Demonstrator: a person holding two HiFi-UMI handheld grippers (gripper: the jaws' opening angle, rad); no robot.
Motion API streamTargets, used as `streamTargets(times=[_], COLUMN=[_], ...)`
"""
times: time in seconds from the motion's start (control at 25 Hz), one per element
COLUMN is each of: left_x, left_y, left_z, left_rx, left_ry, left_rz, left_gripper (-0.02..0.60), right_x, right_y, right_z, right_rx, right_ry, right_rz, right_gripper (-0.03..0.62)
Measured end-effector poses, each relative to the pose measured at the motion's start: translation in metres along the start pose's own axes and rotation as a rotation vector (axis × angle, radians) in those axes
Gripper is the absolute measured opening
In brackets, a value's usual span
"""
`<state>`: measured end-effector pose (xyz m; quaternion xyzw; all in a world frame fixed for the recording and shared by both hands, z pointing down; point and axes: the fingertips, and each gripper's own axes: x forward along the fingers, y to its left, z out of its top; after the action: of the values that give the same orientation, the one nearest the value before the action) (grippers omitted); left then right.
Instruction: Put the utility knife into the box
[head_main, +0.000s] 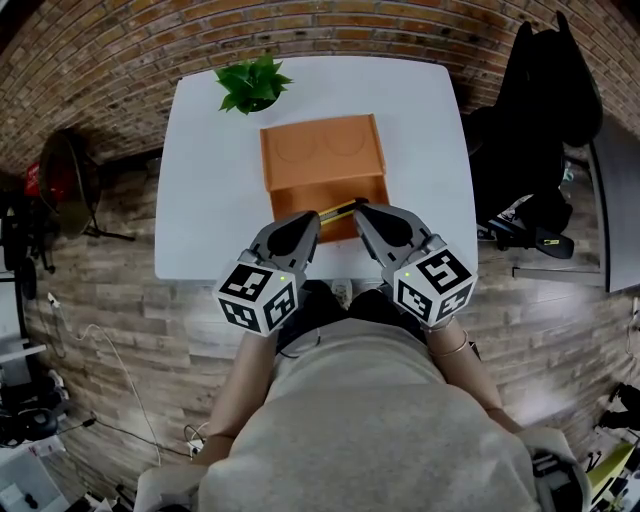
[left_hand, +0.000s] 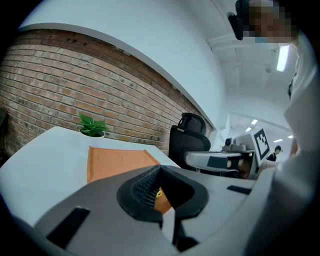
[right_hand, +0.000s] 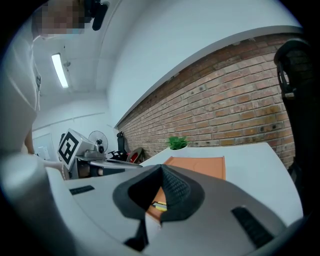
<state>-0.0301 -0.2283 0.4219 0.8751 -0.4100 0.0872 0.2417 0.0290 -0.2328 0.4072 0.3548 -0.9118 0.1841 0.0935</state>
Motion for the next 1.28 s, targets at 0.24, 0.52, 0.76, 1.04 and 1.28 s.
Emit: streamTargets(times=[0.24, 0.52, 0.76, 1.04, 1.28], left_x=[0.001, 0.001, 0.005, 0.008, 0.005], left_y=[0.002, 0.002, -0.001, -0.001, -0.002], left_z=[-0.005, -0.005, -0.009, -0.010, -0.013], left_rx=[-0.007, -0.015, -0.011, 0.014, 0.018], left_ry=[0.012, 0.006, 0.019, 0.036, 0.060], left_rz=[-0.001, -0.002, -0.018, -0.012, -0.002], left_gripper=[0.006, 0.006, 0.006, 0.006, 0.006], right_x=[-0.001, 0.000, -0.003, -0.007, -0.006], right_y=[0.000, -0.003, -0.004, -0.006, -0.001], right_z=[-0.002, -0.003, -0.004, -0.008, -0.009], right_rx=[0.008, -0.002, 0.013, -0.016, 0.024], right_ry=[-0.011, -0.003, -0.004, 0.012, 0.008], right_rz=[-0.014, -0.019, -0.017, -0.025, 0.008], right_gripper=[-0.002, -0.002, -0.002, -0.002, -0.002])
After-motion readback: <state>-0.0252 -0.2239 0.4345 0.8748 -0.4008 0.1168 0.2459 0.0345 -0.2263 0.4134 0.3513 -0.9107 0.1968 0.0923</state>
